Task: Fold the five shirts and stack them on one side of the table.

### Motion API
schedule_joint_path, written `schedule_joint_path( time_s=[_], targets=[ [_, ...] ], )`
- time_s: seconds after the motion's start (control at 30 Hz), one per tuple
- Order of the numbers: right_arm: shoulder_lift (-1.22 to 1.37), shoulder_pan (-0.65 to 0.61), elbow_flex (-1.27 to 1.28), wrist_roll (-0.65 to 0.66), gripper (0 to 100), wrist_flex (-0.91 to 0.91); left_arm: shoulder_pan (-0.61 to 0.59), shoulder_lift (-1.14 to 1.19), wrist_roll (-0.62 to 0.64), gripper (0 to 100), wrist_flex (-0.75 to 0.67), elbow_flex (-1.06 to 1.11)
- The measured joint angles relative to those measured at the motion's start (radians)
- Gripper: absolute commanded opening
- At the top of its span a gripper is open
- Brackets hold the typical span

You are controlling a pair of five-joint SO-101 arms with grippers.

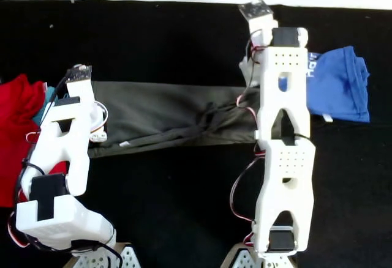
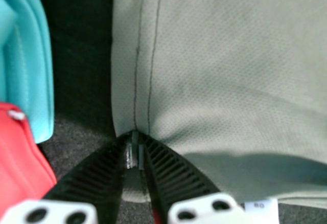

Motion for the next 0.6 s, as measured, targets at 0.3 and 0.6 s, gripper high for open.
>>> schedule_joint_path(
  time_s=[0.3, 0.6],
  targets=[
    [-0.434, -0.080, 0.644, 0.000, 0.5, -0.008, 0.000, 0.000, 0.000, 1, 0.000, 0.000],
    [-0.571, -0.190, 1.105, 0.000, 0.5, -0.362, 0.000, 0.000, 0.000, 1, 0.000, 0.000]
  ],
)
